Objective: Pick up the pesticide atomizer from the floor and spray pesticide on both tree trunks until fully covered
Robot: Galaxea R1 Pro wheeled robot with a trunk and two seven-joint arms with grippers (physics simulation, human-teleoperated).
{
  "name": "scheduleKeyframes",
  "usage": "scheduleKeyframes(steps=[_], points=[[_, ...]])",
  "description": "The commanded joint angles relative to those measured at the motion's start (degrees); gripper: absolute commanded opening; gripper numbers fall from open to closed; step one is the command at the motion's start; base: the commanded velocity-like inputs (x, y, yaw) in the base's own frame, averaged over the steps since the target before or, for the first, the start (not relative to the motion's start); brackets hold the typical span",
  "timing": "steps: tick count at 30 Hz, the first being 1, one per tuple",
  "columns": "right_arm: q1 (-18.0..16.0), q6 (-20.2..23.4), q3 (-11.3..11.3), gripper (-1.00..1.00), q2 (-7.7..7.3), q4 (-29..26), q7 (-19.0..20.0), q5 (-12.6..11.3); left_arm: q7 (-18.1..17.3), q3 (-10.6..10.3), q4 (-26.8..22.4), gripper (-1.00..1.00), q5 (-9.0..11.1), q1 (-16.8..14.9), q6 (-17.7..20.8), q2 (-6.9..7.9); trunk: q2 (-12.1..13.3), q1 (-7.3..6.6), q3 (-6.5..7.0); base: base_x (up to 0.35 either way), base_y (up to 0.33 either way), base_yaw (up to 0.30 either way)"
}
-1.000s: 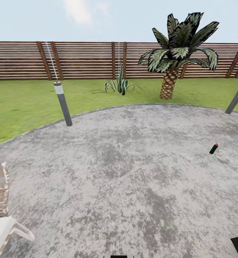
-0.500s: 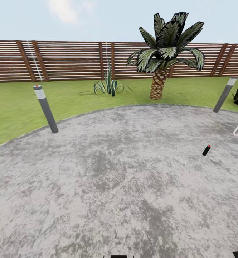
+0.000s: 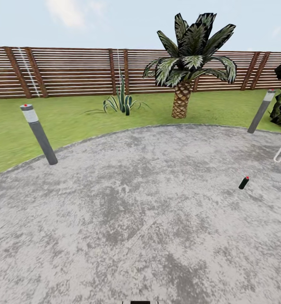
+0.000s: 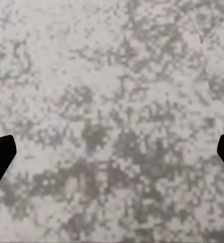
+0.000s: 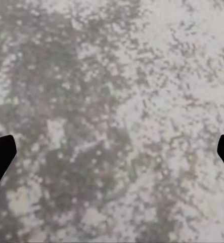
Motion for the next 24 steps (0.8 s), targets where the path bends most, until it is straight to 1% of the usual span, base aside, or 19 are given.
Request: scheduleKeyframes(steps=[1,7,10,14,24], points=[[-0.01,-0.17,-0.03,1.0,-0.01,0.0,-0.03,0.01,0.07,0.04,0.04,1.0,0.01,-0.02,-0.19,-0.01,-0.01,0.03,-0.04,0.34,0.0,-0.001],[-0.01,-0.13,-0.12,1.0,-0.03,0.07,-0.06,0.05,0.07,0.03,0.05,1.0,0.01,-0.02,-0.19,-0.01,-0.01,0.03,-0.04,0.339,0.0,-0.003],[-0.01,-0.12,-0.12,1.0,-0.03,0.08,-0.06,0.03,0.07,0.01,0.05,1.0,0.01,-0.02,-0.19,-0.01,-0.01,0.03,-0.04,0.34,0.0,-0.107],[-0.01,-0.12,-0.12,1.0,-0.01,0.08,-0.05,0.02,0.07,0.02,0.05,1.0,0.01,-0.02,-0.19,-0.01,-0.01,0.03,-0.04,0.339,0.0,-0.231],[-0.01,-0.12,-0.12,1.0,-0.03,0.08,-0.03,0.0,0.07,0.02,0.05,1.0,0.01,-0.02,-0.19,-0.01,-0.01,0.03,-0.04,0.34,0.0,-0.291]])
